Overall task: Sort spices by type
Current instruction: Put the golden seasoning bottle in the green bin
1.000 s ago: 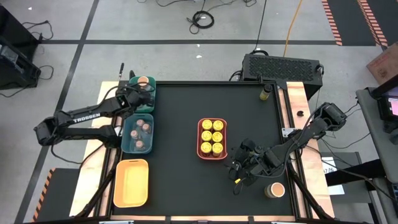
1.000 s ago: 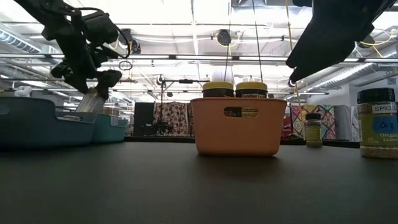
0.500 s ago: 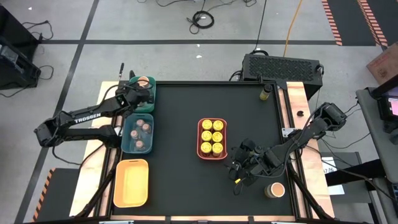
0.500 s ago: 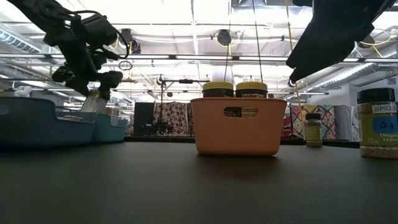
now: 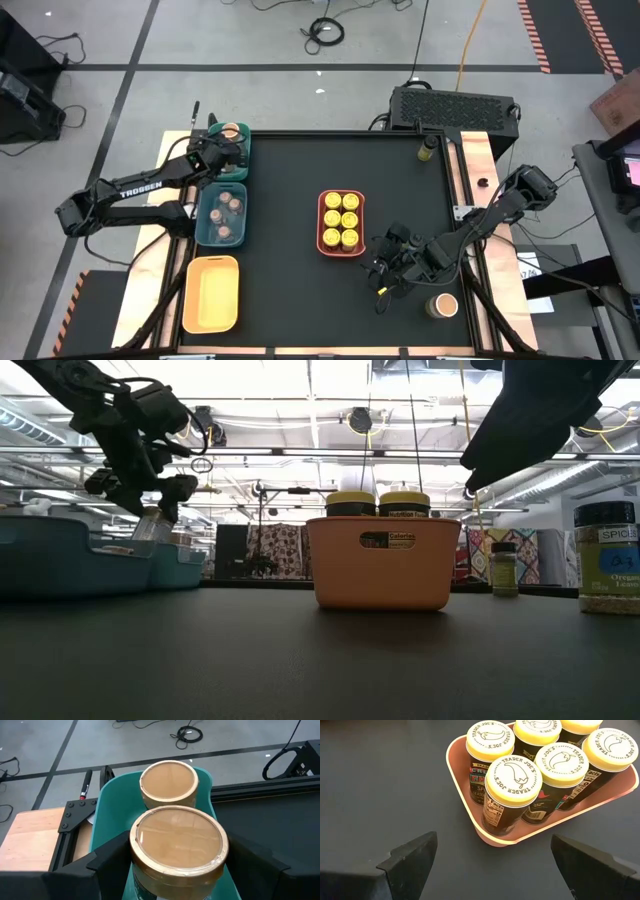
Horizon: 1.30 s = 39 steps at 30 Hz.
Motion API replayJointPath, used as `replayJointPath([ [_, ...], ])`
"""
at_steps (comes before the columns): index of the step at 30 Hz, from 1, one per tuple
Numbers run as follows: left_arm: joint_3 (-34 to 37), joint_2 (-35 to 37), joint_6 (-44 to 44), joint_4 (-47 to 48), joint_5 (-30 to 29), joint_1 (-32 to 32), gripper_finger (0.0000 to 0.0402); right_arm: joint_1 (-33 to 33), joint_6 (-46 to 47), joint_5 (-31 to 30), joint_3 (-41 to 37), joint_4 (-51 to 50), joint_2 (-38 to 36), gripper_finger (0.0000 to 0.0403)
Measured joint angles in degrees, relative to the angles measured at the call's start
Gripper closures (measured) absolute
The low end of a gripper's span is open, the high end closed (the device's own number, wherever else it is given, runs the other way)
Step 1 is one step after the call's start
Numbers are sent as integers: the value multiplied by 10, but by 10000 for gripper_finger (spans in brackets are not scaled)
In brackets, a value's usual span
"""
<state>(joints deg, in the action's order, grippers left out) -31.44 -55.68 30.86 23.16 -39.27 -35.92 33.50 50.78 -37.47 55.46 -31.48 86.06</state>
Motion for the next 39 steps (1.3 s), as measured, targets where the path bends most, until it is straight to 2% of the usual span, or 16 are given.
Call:
replayJointPath([
  [12, 0, -1, 2, 3, 18, 0, 118, 0, 0, 0, 0, 0, 0, 18],
  [29, -1, -47, -4, 18, 16, 0, 116, 0, 0, 0, 0, 0, 0, 18],
  [32, -1, -47, -2, 19, 10, 0, 100, 0, -1, 0, 0, 0, 0, 18],
  [39, -2, -47, 2, 18, 2, 0, 28, 0, -5, 0, 0, 0, 0, 18],
])
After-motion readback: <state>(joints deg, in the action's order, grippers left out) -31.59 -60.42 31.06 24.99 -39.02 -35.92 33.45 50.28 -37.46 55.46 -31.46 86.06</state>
